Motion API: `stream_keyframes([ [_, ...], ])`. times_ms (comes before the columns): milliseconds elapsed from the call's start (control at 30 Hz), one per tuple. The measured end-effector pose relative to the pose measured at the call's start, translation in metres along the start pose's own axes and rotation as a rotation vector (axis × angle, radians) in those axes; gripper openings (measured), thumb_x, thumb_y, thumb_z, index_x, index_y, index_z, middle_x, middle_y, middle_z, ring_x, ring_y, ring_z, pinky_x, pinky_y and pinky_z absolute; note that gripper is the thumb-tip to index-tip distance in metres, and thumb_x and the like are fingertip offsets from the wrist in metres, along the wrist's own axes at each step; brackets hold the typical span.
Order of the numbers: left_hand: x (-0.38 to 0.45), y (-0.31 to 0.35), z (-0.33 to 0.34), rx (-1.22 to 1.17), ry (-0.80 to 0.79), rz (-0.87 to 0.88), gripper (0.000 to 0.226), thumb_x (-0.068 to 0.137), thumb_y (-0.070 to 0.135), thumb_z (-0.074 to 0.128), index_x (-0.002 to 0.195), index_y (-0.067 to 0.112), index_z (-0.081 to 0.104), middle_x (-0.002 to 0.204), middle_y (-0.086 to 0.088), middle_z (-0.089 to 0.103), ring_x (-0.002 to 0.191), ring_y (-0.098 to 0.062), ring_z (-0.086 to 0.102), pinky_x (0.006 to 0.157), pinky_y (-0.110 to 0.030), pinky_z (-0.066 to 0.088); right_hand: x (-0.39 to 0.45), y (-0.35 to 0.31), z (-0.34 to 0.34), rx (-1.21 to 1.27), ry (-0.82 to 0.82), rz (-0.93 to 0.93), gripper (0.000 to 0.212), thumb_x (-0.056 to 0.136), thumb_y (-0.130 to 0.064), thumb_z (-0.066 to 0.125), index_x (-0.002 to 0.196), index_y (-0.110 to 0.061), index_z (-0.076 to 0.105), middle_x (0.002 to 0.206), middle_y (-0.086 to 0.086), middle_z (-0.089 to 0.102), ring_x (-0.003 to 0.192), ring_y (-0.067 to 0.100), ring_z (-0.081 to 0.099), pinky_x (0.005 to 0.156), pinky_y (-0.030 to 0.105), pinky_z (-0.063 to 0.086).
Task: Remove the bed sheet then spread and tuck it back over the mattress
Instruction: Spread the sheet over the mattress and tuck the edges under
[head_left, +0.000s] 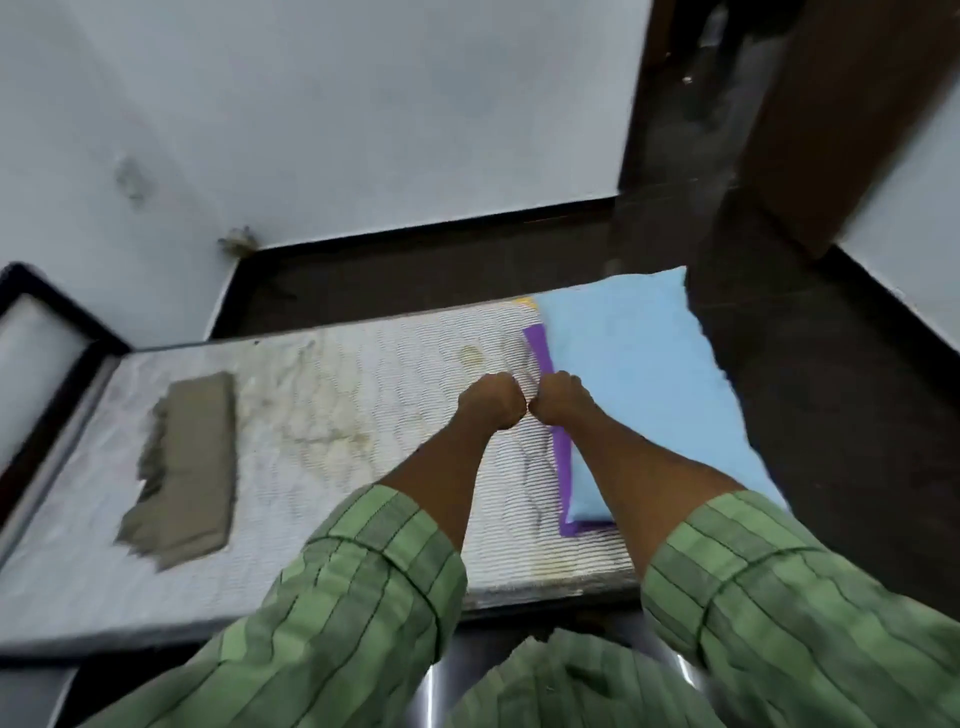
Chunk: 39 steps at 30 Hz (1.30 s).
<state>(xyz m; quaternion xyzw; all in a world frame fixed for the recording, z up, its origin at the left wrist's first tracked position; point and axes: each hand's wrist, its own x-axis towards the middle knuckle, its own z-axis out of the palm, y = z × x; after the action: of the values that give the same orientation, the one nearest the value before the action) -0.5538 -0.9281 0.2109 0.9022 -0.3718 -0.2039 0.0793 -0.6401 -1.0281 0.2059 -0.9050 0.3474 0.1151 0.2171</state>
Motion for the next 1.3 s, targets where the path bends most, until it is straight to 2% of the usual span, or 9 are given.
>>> stream_keyframes([
  [100, -0.049, -0.076, -0.014, -0.018, 0.028, -0.119, 0.031, 0.088, 0.03, 0.058, 0.111, 0.021, 0.076, 0.115, -0.004, 0.074, 0.109, -0.029, 0.068, 0.088, -0.039, 0.057, -0.019, -0.078, 0.032, -0.004, -0.035, -0.12, 0.049, 0.091, -0.038, 0.064, 0.127, -0.005, 0.062, 0.134, 0.022, 0.061, 0.127, 0.04, 0.057, 0.102, 0.044, 0.051],
  [233, -0.105, -0.178, -0.032, -0.078, 0.062, -0.243, 0.026, 0.086, 0.029, 0.062, 0.105, 0.021, 0.079, 0.109, -0.004, 0.075, 0.106, -0.027, 0.068, 0.087, -0.039, 0.058, -0.048, -0.183, 0.076, -0.043, -0.122, -0.244, 0.051, 0.093, -0.039, 0.063, 0.133, -0.009, 0.058, 0.138, 0.017, 0.057, 0.13, 0.038, 0.053, 0.1, 0.043, 0.05],
  [533, -0.189, -0.397, -0.06, -0.2, 0.168, -0.546, 0.027, 0.092, 0.03, 0.06, 0.103, 0.014, 0.079, 0.112, -0.008, 0.075, 0.109, -0.029, 0.068, 0.093, -0.038, 0.056, -0.04, -0.391, 0.169, -0.162, -0.306, -0.526, 0.042, 0.092, -0.029, 0.059, 0.127, -0.005, 0.061, 0.134, 0.016, 0.063, 0.126, 0.034, 0.058, 0.098, 0.033, 0.047],
  [667, -0.213, -0.491, -0.063, -0.255, 0.254, -0.665, 0.047, 0.092, 0.043, 0.051, 0.109, 0.009, 0.078, 0.116, -0.012, 0.073, 0.111, -0.032, 0.066, 0.094, -0.035, 0.05, -0.028, -0.486, 0.213, -0.169, -0.398, -0.647, 0.043, 0.095, -0.03, 0.057, 0.128, -0.003, 0.061, 0.136, 0.018, 0.062, 0.128, 0.033, 0.058, 0.097, 0.032, 0.047],
  [767, -0.222, -0.555, -0.069, -0.319, 0.275, -0.788, 0.028, 0.093, 0.03, 0.062, 0.111, 0.014, 0.076, 0.12, -0.009, 0.072, 0.115, -0.028, 0.065, 0.098, -0.034, 0.05, -0.015, -0.547, 0.244, -0.19, -0.455, -0.727, 0.047, 0.095, -0.032, 0.058, 0.132, -0.003, 0.061, 0.139, 0.02, 0.06, 0.128, 0.034, 0.058, 0.096, 0.032, 0.047],
  [900, -0.243, -0.602, -0.062, -0.448, 0.38, -0.886, 0.017, 0.092, 0.017, 0.062, 0.103, 0.012, 0.074, 0.114, -0.008, 0.073, 0.109, -0.029, 0.066, 0.088, -0.033, 0.052, -0.008, -0.592, 0.285, -0.234, -0.525, -0.746, 0.049, 0.094, -0.032, 0.06, 0.134, -0.002, 0.059, 0.14, 0.022, 0.058, 0.127, 0.036, 0.057, 0.097, 0.033, 0.047],
  [1000, -0.24, -0.641, -0.053, -0.541, 0.396, -0.934, 0.014, 0.09, 0.018, 0.06, 0.097, 0.025, 0.069, 0.114, -0.002, 0.072, 0.109, -0.027, 0.066, 0.086, -0.032, 0.05, 0.008, -0.623, 0.31, -0.273, -0.589, -0.731, 0.052, 0.095, -0.037, 0.062, 0.135, -0.005, 0.057, 0.142, 0.018, 0.058, 0.129, 0.033, 0.055, 0.094, 0.031, 0.044],
  [1200, -0.206, -0.738, -0.021, -0.588, 0.177, -0.886, 0.034, 0.091, 0.025, 0.064, 0.12, 0.007, 0.066, 0.123, -0.017, 0.068, 0.121, -0.032, 0.06, 0.095, -0.031, 0.042, 0.044, -0.686, 0.37, -0.297, -0.729, -0.661, 0.061, 0.098, -0.05, 0.059, 0.134, -0.001, 0.059, 0.139, 0.021, 0.059, 0.125, 0.034, 0.057, 0.082, 0.028, 0.037],
  [1300, -0.182, -0.794, -0.014, -0.621, 0.062, -0.869, 0.02, 0.091, 0.032, 0.058, 0.107, 0.022, 0.061, 0.123, -0.013, 0.068, 0.116, -0.031, 0.063, 0.094, -0.032, 0.046, 0.066, -0.72, 0.396, -0.232, -0.719, -0.559, 0.06, 0.1, -0.049, 0.057, 0.136, -0.001, 0.058, 0.141, 0.02, 0.057, 0.129, 0.034, 0.054, 0.091, 0.03, 0.041],
])
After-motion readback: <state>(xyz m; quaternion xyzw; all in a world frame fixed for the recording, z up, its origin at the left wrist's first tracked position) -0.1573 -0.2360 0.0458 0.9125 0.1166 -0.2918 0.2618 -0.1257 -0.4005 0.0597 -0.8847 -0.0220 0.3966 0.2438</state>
